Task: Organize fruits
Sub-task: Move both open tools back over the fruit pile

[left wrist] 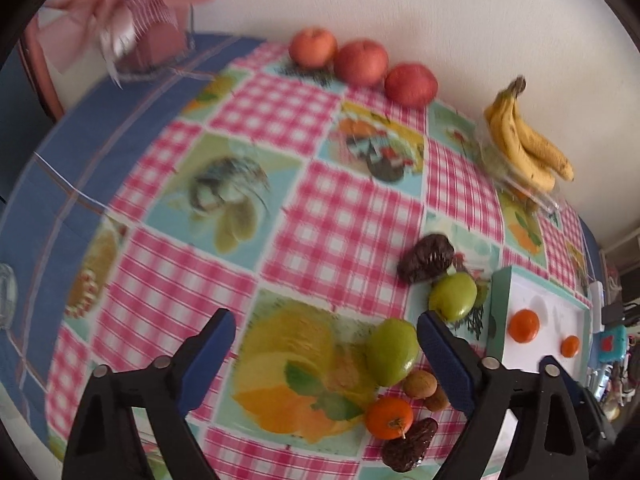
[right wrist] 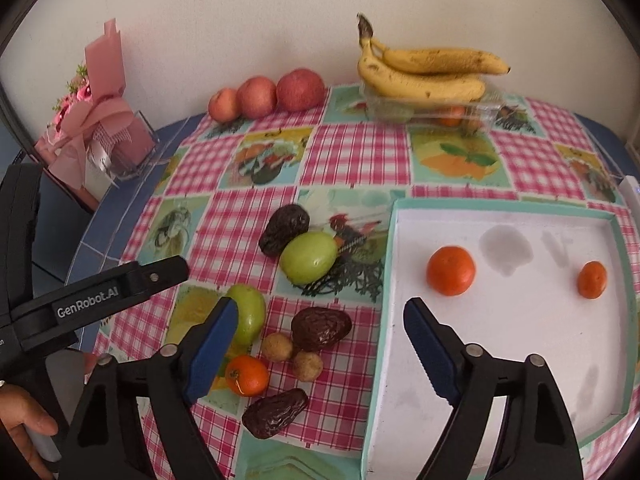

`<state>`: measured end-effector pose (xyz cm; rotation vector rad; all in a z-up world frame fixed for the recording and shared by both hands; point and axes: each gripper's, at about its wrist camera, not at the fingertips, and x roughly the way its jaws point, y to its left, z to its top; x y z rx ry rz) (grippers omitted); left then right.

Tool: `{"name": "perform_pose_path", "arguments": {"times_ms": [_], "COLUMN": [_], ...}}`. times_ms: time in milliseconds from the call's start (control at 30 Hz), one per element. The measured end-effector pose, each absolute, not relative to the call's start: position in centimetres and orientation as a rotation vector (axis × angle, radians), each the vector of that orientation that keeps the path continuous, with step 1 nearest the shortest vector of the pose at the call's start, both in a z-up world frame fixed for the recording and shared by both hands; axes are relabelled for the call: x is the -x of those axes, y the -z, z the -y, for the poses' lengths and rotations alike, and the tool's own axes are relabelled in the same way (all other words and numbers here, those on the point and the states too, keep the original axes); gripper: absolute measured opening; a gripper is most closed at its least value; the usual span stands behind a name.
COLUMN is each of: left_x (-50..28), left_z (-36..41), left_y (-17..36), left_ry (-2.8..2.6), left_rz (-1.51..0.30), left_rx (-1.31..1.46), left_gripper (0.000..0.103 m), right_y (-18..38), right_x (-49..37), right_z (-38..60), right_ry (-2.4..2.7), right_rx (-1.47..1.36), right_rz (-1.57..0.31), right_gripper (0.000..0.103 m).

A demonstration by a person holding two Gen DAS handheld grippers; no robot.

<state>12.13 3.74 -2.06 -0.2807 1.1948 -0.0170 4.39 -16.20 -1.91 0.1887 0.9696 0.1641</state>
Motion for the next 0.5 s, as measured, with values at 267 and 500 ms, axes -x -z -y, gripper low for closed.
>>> {"name": "perform_pose_path", "arguments": {"times_ms": [267,500], "left_x": [-12.5,-12.8], "left_z": [-2.6,-1.6], "left_y": [3.6,3.8], "left_ry": [0.064,0.091], "left_rz": [-1.242,-1.250], "left_rx": [0.324,0.304], "left_gripper": [0.086,0.085], "right_y": [4.5,6.2], "right_x": [-5.3,-5.9], "right_z": [15.2,15.2], "right_ry": [-0.205,-0.194], "right_rx": [-0.174,-0.172], "right_rz": [-1.054,-1.092], "right_gripper": [0.063,0.063]}}
